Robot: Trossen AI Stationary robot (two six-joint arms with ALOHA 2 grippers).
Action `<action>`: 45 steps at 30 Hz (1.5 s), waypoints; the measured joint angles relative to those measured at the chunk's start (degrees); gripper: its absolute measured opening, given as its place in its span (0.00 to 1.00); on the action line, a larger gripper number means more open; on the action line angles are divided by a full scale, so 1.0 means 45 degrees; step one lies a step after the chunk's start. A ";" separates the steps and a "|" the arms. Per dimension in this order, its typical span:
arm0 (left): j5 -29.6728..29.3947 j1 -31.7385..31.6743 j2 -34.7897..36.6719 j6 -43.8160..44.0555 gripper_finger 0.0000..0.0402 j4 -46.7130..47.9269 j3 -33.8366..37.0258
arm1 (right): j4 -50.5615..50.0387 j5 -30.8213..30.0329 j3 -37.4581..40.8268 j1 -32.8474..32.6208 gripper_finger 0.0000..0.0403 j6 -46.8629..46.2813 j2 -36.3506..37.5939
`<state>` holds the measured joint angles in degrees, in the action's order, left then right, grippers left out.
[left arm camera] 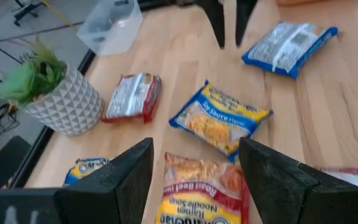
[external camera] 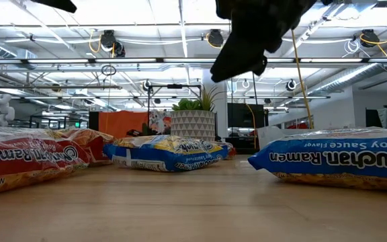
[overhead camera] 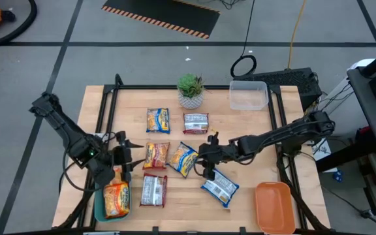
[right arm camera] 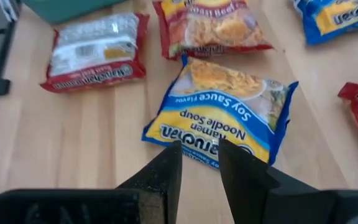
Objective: Sort Maruchan noodles
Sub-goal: Put the middle blue noodle pack into the orange bin
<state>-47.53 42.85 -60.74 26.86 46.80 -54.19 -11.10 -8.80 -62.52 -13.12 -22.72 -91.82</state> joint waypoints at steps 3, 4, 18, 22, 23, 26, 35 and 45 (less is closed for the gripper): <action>0.0024 -0.0274 -0.0004 -0.0197 0.60 -0.0138 0.0000 | -0.0030 0.0010 0.0000 0.0156 0.27 0.0038 -0.0420; 0.0024 -0.0359 -0.0003 -0.0197 0.60 -0.0134 0.0000 | -0.0029 0.0013 0.0000 0.0222 0.29 0.0073 -0.0554; 0.0335 -0.0844 0.0001 -0.0294 0.60 -0.0082 0.0000 | 0.0001 -0.0417 0.0044 0.0737 0.60 0.1559 -0.1042; 0.0340 -0.0841 0.0001 -0.0284 0.60 -0.0077 0.0000 | -0.0054 -0.0366 0.0469 0.0810 0.59 0.1564 -0.1047; 0.0340 -0.0841 0.0001 -0.0281 0.60 -0.0077 0.0000 | -0.0058 -0.0371 0.0605 0.0830 0.58 0.1550 -0.1047; 0.0340 -0.0841 0.0001 -0.0200 0.60 -0.0077 0.0000 | 0.0074 -0.0384 0.1011 0.0926 0.57 0.1544 -0.1047; 0.0337 -0.0841 0.0001 -0.0197 0.60 -0.0077 0.0000 | 0.2202 -0.0062 0.2479 0.1236 0.58 0.1633 -0.1047; 0.0335 -0.0841 0.0001 -0.0338 0.60 -0.0077 0.0005 | 0.4555 0.0172 0.3736 0.1456 0.58 0.2086 -0.1047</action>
<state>-46.02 39.07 -60.73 25.34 46.46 -54.17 9.40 -8.03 -45.71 -6.57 -13.33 -96.53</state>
